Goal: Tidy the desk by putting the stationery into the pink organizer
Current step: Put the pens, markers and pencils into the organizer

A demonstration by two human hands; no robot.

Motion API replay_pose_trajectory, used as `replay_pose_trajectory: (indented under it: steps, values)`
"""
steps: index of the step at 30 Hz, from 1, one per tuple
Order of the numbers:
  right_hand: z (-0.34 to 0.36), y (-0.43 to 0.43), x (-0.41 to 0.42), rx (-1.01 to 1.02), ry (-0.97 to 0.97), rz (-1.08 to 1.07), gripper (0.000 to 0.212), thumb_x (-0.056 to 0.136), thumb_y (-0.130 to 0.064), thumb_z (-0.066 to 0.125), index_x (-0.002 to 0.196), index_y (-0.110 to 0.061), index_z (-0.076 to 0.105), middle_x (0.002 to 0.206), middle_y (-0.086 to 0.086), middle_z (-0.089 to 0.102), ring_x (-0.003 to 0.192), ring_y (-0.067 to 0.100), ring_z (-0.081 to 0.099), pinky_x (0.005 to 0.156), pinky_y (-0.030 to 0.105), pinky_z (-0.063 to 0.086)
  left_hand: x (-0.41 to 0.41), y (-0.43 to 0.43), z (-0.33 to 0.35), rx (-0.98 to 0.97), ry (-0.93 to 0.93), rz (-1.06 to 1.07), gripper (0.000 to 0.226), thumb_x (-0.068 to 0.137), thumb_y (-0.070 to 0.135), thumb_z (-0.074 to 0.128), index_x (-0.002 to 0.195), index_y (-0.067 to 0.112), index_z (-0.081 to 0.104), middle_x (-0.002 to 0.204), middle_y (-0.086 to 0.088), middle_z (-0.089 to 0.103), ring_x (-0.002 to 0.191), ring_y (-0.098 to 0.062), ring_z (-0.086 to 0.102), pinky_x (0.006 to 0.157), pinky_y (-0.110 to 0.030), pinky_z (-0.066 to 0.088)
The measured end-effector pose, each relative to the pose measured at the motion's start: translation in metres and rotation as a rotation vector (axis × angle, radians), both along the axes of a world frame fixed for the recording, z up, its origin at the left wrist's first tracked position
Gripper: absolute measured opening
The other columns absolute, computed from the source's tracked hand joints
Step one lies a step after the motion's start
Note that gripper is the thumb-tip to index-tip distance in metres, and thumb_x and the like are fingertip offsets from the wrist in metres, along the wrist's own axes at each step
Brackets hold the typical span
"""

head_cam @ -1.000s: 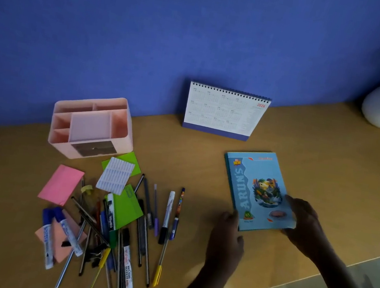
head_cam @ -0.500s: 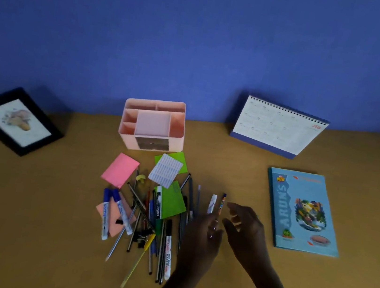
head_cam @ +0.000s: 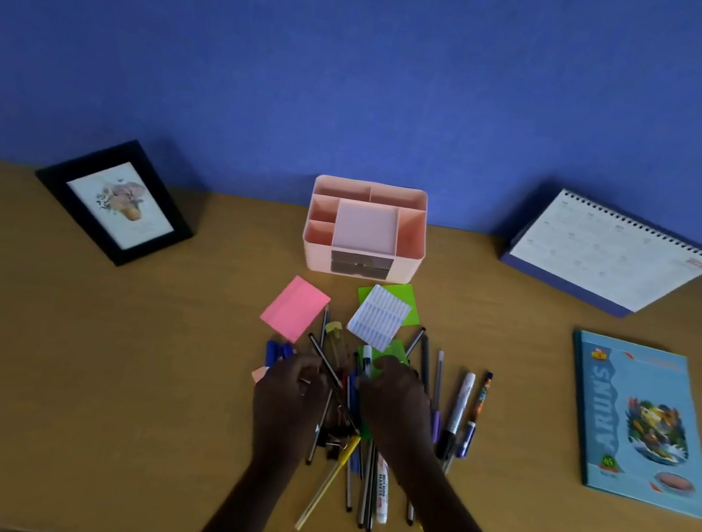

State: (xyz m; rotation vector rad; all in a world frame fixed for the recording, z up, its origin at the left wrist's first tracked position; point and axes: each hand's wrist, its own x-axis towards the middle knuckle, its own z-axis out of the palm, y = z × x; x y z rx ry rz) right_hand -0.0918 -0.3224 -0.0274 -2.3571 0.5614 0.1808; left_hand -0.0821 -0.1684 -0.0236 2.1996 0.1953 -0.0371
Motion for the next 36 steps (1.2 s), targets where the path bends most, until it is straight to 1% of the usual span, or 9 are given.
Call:
replay_pose_trajectory:
  steps: [6, 11, 13, 17, 20, 24, 27, 30, 36]
  values:
    - [-0.007, 0.014, 0.007, -0.173, 0.046, -0.008, 0.025, 0.099, -0.028, 0.063, 0.118, -0.012, 0.063, 0.114, 0.012, 0.071, 0.102, 0.034, 0.071, 0.072, 0.038, 0.052, 0.004, 0.008, -0.014, -0.094, 0.021, -0.077, 0.018, 0.093, 0.018, 0.071, 0.107, 0.022, 0.080, 0.098, 0.014, 0.076, 0.084, 0.000, 0.072, 0.076, -0.030, 0.061]
    - [0.002, 0.017, 0.010, -0.166, 0.048, -0.061, 0.017, 0.097, -0.031, 0.067, 0.103, -0.016, 0.062, 0.097, 0.007, 0.072, 0.086, 0.028, 0.072, 0.063, 0.038, 0.054, 0.012, 0.002, -0.010, -0.094, -0.070, -0.222, 0.029, 0.097, 0.005, 0.071, 0.113, 0.029, 0.077, 0.102, 0.023, 0.072, 0.098, 0.006, 0.068, 0.085, -0.026, 0.060]
    - [0.013, 0.013, 0.011, -0.081, 0.020, -0.093, 0.017, 0.087, -0.031, 0.070, 0.099, -0.020, 0.063, 0.087, 0.002, 0.072, 0.076, 0.024, 0.072, 0.062, 0.045, 0.061, 0.018, 0.001, -0.008, -0.042, -0.119, -0.322, 0.037, 0.099, 0.004, 0.065, 0.128, 0.023, 0.074, 0.121, 0.010, 0.072, 0.116, -0.001, 0.064, 0.097, -0.029, 0.058]
    - [0.046, 0.002, 0.016, 0.029, -0.055, 0.022, 0.015, 0.089, -0.027, 0.078, 0.103, -0.023, 0.075, 0.087, -0.010, 0.077, 0.075, 0.006, 0.073, 0.069, 0.039, 0.063, 0.035, 0.008, -0.003, 0.051, -0.146, -0.569, 0.061, 0.101, 0.003, 0.065, 0.154, 0.030, 0.057, 0.164, 0.007, 0.047, 0.156, -0.011, 0.036, 0.117, -0.023, 0.042]
    - [0.068, -0.007, 0.023, 0.045, -0.090, 0.139, 0.011, 0.088, -0.022, 0.080, 0.098, -0.028, 0.078, 0.080, -0.018, 0.074, 0.075, -0.002, 0.072, 0.068, 0.026, 0.062, 0.047, 0.016, 0.004, 0.086, -0.209, -0.568, 0.058, 0.100, 0.013, 0.073, 0.153, 0.033, 0.058, 0.160, 0.011, 0.052, 0.150, -0.010, 0.045, 0.115, -0.019, 0.042]
    - [0.095, -0.011, 0.040, 0.121, -0.145, 0.178, 0.010, 0.090, -0.018, 0.082, 0.090, -0.028, 0.081, 0.082, -0.018, 0.077, 0.078, -0.005, 0.072, 0.067, 0.013, 0.055, 0.062, 0.022, 0.017, -0.024, -0.301, -0.463, 0.025, 0.101, 0.015, 0.072, 0.124, 0.023, 0.078, 0.120, 0.008, 0.076, 0.111, -0.005, 0.070, 0.093, -0.030, 0.061]
    - [0.116, -0.013, 0.056, 0.313, -0.225, 0.041, 0.013, 0.092, -0.014, 0.082, 0.094, -0.027, 0.081, 0.085, -0.008, 0.080, 0.073, 0.009, 0.076, 0.072, 0.026, 0.064, 0.077, 0.025, 0.028, -0.088, -0.312, -0.324, 0.020, 0.098, 0.012, 0.075, 0.115, 0.020, 0.081, 0.105, 0.009, 0.079, 0.093, -0.001, 0.072, 0.083, -0.020, 0.057]
    - [0.132, -0.010, 0.085, 0.484, -0.330, -0.030, 0.016, 0.092, -0.006, 0.080, 0.103, -0.018, 0.081, 0.089, 0.004, 0.081, 0.080, 0.024, 0.080, 0.081, 0.044, 0.068, 0.096, 0.026, 0.035, -0.193, -0.274, -0.200, 0.026, 0.093, 0.012, 0.080, 0.117, 0.021, 0.081, 0.106, 0.011, 0.080, 0.093, 0.000, 0.073, 0.078, -0.025, 0.060]
    - [0.136, 0.004, 0.182, 0.106, -0.611, 0.068, 0.008, 0.094, -0.016, 0.078, 0.102, -0.018, 0.079, 0.095, -0.008, 0.079, 0.083, 0.009, 0.076, 0.078, 0.037, 0.065, 0.116, 0.041, 0.038, -0.088, -0.195, -0.071, 0.031, 0.099, 0.020, 0.073, 0.131, 0.018, 0.074, 0.112, 0.004, 0.078, 0.091, 0.001, 0.069, 0.076, -0.011, 0.050]
